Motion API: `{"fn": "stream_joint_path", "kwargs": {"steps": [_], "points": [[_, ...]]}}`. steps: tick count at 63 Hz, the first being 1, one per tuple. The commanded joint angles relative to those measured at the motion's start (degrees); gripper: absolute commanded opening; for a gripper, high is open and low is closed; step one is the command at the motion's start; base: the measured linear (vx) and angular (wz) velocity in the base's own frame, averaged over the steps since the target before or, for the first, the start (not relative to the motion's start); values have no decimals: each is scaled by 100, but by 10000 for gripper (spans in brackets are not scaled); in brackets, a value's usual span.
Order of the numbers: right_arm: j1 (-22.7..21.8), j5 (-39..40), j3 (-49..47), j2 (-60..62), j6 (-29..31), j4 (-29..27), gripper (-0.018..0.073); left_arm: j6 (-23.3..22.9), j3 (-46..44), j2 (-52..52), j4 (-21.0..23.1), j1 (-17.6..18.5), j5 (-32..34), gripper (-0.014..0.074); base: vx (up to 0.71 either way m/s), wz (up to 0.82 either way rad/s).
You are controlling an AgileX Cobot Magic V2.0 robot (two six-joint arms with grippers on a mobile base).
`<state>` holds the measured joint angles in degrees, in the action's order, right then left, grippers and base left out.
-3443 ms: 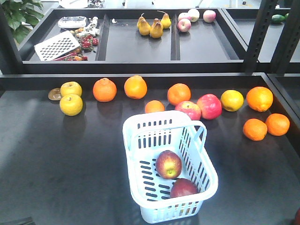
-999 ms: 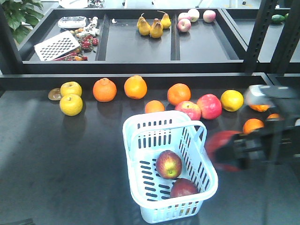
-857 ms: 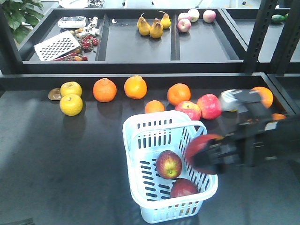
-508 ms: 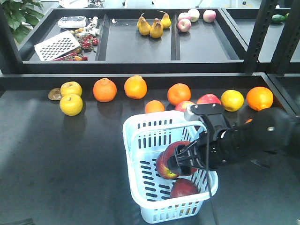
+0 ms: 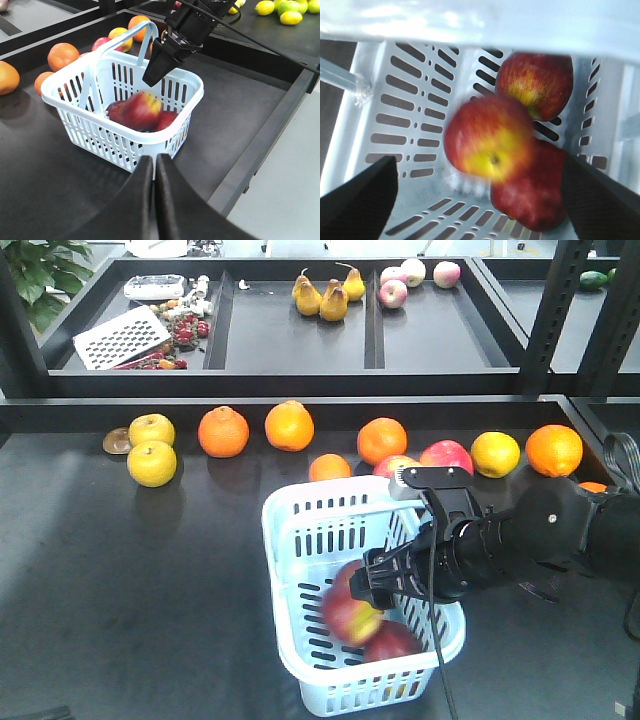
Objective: Pick three apples into basket with both arms
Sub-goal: 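Grasp the third apple and lower it into the basket, then open the right gripper and lift it away from the basket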
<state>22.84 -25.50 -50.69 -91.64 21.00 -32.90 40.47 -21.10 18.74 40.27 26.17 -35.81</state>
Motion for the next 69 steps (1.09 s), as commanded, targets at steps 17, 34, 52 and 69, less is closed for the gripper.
{"fn": "stream_joint_path", "kwargs": {"steps": [17,34,52,69], "points": [[4,-3,-165,363,55,-78,463,-29,-148,46,193,-6,313,-8,0,0],[4,-559,-165,1139,68,171,-17,-29,-148,46,197,-6,308,-8,0,0],[4,-1639,-67,2527,68,581,-8,-29,-148,46,199,-6,268,-8,0,0],[4,-1223,1469,4924,3,1191,-6,-29,-148,46,199,-6,191,-8,0,0]]}}
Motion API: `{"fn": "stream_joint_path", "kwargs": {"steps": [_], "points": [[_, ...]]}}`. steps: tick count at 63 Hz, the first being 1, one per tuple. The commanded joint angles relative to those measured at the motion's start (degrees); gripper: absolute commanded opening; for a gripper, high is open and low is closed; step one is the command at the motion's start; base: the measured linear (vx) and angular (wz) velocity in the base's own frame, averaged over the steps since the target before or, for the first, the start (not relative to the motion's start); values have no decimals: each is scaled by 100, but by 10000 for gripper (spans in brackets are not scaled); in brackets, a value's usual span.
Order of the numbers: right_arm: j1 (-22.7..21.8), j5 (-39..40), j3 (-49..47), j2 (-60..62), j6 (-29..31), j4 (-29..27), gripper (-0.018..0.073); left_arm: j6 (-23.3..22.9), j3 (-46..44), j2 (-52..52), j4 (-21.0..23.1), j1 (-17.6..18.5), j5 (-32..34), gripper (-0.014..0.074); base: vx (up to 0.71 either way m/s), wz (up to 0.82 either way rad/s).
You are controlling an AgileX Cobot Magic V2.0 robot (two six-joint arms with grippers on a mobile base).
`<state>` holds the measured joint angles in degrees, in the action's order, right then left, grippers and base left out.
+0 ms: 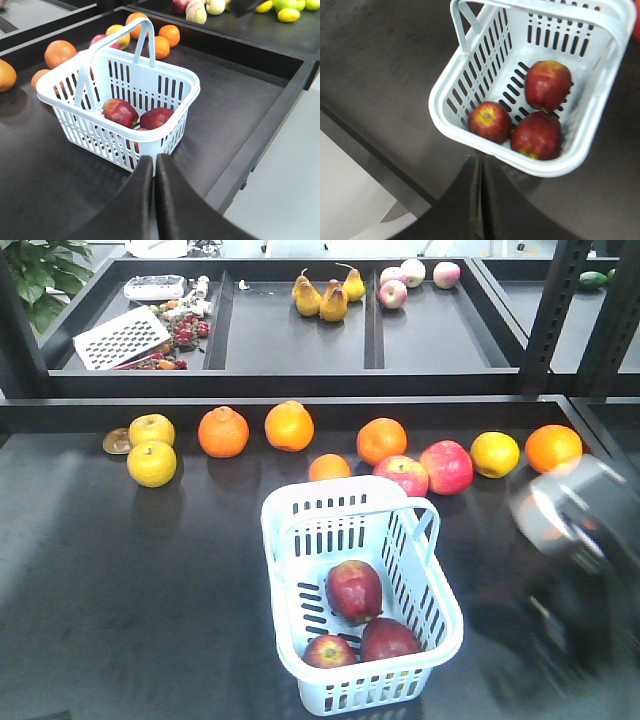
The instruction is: Pick three apples into basket with both arms
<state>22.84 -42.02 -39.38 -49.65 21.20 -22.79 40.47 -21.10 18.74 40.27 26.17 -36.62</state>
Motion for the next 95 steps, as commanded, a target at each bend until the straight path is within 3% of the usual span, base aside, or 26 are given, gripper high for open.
{"fn": "stream_joint_path", "kwargs": {"steps": [1,6,14,24,81,85,89,95], "points": [[4,443,422,911,-17,232,-6,-29,-148,46,199,-6,272,-8,0,0],[4,495,849,1533,-116,567,-6,-29,-148,46,199,-6,272,-8,0,0],[4,545,1372,2308,-752,1340,-6,-29,-148,46,199,-6,278,-8,0,0],[4,509,1501,2745,-1283,2009,-6,-29,-148,46,199,-6,265,-8,0,0],[4,505,1501,2825,-1277,1998,-6,-53,-139,46,186,-6,448,-6,0,0],[4,505,1501,2825,-1265,1998,-6,-297,-89,46,150,-6,497,-6,0,0],[4,505,1501,2825,-1265,1998,-6,-756,35,46,-152,-6,661,-6,0,0],[4,505,1501,2825,-1265,1998,-6,-2052,357,46,-1002,-6,1081,-6,0,0]]}}
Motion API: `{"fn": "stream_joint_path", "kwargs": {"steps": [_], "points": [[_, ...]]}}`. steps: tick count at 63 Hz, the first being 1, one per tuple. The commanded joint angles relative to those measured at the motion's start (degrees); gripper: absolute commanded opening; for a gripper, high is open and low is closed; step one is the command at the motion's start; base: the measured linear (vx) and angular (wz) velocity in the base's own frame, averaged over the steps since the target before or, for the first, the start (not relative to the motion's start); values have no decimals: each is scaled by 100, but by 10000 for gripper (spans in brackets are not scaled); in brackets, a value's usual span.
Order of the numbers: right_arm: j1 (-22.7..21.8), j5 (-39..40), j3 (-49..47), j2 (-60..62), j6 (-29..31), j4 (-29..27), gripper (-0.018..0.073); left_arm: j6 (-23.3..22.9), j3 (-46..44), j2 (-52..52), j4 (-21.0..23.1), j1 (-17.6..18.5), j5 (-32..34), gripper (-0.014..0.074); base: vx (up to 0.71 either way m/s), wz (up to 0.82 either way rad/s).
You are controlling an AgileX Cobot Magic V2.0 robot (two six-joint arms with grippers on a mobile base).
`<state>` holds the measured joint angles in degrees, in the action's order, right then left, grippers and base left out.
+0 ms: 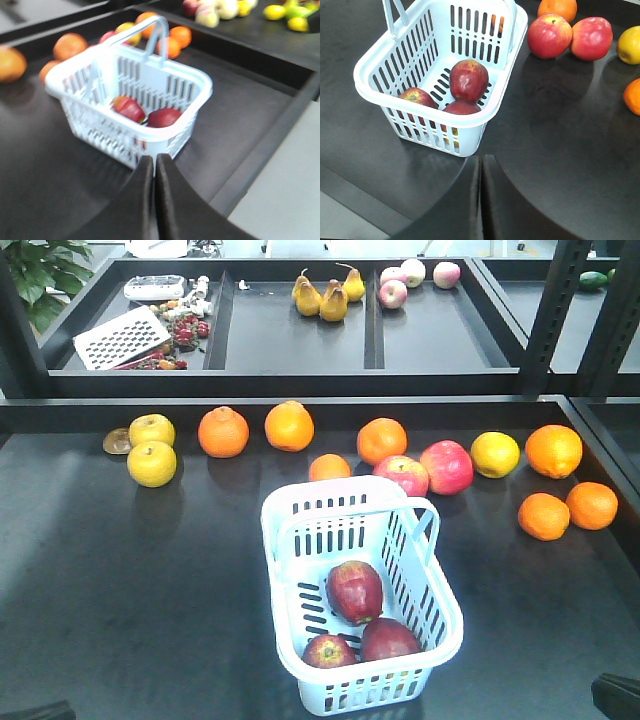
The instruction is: Pick three apples into basket with both arms
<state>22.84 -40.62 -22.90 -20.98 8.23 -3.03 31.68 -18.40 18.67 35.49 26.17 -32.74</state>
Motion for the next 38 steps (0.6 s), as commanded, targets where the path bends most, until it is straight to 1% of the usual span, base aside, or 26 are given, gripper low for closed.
{"fn": "stream_joint_path", "kwargs": {"steps": [1,3,4,6,7,9,10,14,16,18,20,31,33,35,38], "points": [[4,365,-147,-42,32,22,-6,-1529,174,53,-641,-6,808,-6,0,0],[4,365,-147,-42,32,22,-6,-2000,288,53,-947,-6,978,-6,0,0],[4,365,-147,-42,32,22,-6,-2356,376,53,-1152,-6,1101,-6,0,0],[4,365,-147,-42,32,22,-6,-2832,483,53,-1465,-6,1257,-6,0,0],[4,365,-147,-42,32,22,-6,-3168,557,53,-1712,-6,1357,-6,0,0],[4,365,-147,-42,32,22,-6,-3638,652,53,-2041,-6,1458,-6,0,0],[4,365,-147,-42,32,22,-6,-3949,722,53,-2287,-6,1504,-6,0,0],[4,365,-147,-42,32,22,-6,-4796,943,53,-2990,-6,1579,-6,0,0],[4,365,-147,-42,32,22,-6,-5083,1056,49,-3191,-6,1584,-6,0,0],[4,365,-147,-42,32,22,-6,-5277,1178,33,-3385,-6,1608,-6,0,0],[4,365,-147,-42,32,22,-6,-5366,1306,20,-3505,-6,1668,-6,0,0],[4,365,-147,-42,32,22,-6,-5353,2012,15,-3549,-6,2335,-6,0,0],[4,365,-147,-42,32,22,-6,-5347,2047,15,-3549,-6,2254,-6,0,0],[4,360,-147,-42,32,22,-6,-5341,2021,15,-3678,-6,2136,-6,0,0],[4,365,-147,-42,32,22,-6,-5341,2026,15,-3840,-6,2315,-6,0,0]]}}
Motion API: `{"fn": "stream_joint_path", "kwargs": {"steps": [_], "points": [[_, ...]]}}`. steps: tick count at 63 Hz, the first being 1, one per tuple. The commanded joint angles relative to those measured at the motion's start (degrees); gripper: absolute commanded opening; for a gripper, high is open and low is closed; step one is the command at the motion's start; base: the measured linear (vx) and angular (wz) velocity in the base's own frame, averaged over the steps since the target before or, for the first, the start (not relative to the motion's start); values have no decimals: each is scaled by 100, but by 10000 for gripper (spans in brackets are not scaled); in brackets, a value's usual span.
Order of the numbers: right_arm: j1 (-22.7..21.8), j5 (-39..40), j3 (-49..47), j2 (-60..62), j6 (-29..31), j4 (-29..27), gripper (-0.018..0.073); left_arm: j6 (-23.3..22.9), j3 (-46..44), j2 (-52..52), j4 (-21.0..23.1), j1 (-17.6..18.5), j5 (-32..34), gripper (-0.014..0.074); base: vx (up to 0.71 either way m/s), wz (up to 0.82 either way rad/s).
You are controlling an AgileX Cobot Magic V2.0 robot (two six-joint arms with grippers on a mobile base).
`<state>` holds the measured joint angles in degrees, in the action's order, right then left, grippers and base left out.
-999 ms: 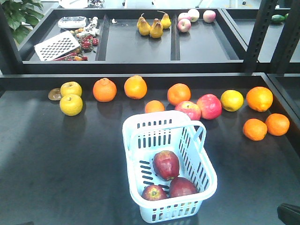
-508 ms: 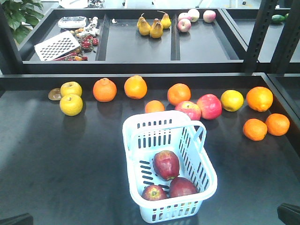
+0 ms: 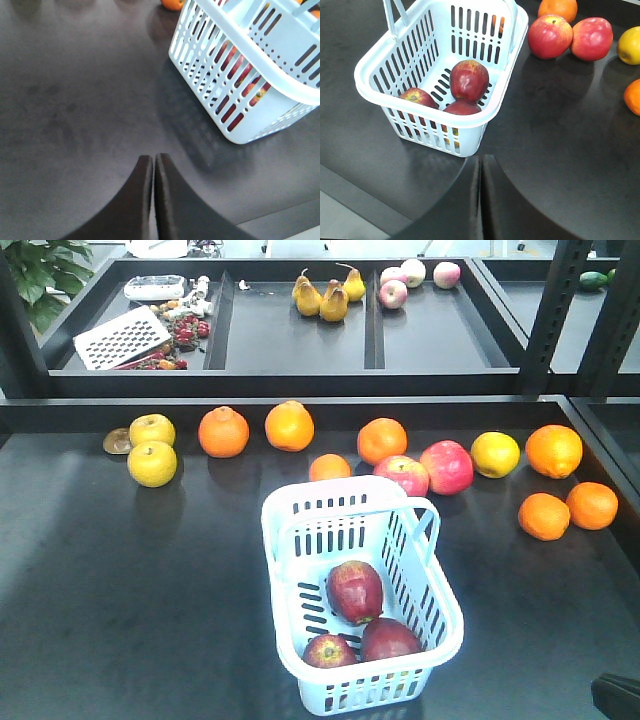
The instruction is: Pick three apples into basket with both arms
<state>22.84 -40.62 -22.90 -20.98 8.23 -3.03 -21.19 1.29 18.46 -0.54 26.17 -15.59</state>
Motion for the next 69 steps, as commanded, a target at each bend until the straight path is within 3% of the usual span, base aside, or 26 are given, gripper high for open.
{"fn": "stream_joint_path", "kwargs": {"steps": [1,7,19,23,39,51,58,69], "points": [[4,365,-147,-42,32,22,-6,-54,57,29,-281,-6,659,-6,0,0],[4,366,-147,-42,32,22,-6,54,57,-140,-597,-6,1168,-6,0,0],[4,361,-147,-42,32,22,-6,754,57,-756,-931,-163,1081,-6,0,0],[4,361,-147,-42,32,22,-6,939,57,-998,-926,-387,948,-6,0,0],[4,361,-147,-42,32,22,-6,939,57,-2030,-945,-1645,449,-6,0,0],[4,360,-147,-42,32,22,-6,927,57,-2011,-1187,-2631,507,-6,0,0],[4,361,-147,-42,32,22,-6,927,57,-2011,-1288,-2924,692,-6,0,0],[4,361,-147,-42,32,22,-6,877,57,-2011,-1224,-2982,950,-6,0,0]]}}
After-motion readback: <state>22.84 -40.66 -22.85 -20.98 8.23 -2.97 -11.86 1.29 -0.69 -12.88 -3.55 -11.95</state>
